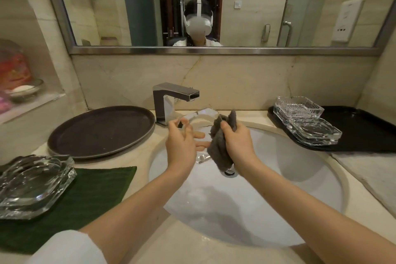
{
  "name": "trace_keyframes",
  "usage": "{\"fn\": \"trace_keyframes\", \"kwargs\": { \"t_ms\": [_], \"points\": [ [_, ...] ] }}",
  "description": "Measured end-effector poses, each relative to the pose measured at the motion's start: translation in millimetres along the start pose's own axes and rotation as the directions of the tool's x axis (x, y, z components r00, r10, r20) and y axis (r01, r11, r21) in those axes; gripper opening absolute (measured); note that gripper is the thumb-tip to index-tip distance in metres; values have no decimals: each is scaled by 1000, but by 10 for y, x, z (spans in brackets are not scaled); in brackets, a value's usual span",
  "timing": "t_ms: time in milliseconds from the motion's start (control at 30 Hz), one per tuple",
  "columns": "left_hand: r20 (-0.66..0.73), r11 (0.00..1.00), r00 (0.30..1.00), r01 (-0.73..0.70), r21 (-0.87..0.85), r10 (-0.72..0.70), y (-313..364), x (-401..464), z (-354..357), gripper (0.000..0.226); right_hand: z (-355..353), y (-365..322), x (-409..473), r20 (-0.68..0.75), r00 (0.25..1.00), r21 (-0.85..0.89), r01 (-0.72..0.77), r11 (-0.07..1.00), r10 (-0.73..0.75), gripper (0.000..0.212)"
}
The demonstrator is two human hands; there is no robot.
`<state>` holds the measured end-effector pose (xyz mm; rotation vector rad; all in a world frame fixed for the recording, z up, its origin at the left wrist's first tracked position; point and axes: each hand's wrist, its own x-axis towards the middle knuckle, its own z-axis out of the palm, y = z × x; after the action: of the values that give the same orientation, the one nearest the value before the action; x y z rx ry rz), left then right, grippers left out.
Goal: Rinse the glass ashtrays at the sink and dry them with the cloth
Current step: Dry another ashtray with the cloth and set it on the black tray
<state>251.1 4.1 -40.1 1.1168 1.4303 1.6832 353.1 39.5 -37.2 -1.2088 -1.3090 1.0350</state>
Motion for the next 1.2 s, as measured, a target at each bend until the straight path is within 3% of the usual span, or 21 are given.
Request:
{"fn": "trace_keyframes", "kwargs": {
  "t_ms": [133,300,433,567,700,833,900,1000,1133,1200],
  "points": [
    [95,999,995,-6,48,1,14,19,21,10,-72,-52,62,18,997,-75,78,994,-77,17],
    [0,995,1000,-12,99,12,5,127,-69,10,-21,85,-130,31,997,-214,71,974,-66,25],
    [69,992,998,-18,124,9,-42,85,-18,12,-15,-71,108,-8,999,-153,38,987,-39,22],
    [-62,996,998,6,91,0,-25,198,-58,16,78,87,-119,-39,998,-123,37,992,-42,23],
    [-104,993,994,29,112,-18,-70,223,-32,25,182,68,-66,-144,983,106,-101,989,116,18],
    [-150,995,984,97,-17,-98,-92,201,24,19,234,-49,22,-197,945,450,-150,880,262,18],
    [-188,970,960,179,-163,-208,-96,174,47,16,342,-60,-115,-171,952,514,-134,847,255,16],
    [-154,897,925,282,-340,-349,-153,166,35,34,497,-68,-273,-72,972,543,-150,826,225,21],
    [-35,861,938,303,-410,-346,-147,194,-47,48,439,-66,-210,-18,969,571,-193,798,246,14],
    [49,818,926,354,-453,-374,-134,202,-67,43,330,-60,-175,47,963,625,-235,745,265,18]
  ]
}}
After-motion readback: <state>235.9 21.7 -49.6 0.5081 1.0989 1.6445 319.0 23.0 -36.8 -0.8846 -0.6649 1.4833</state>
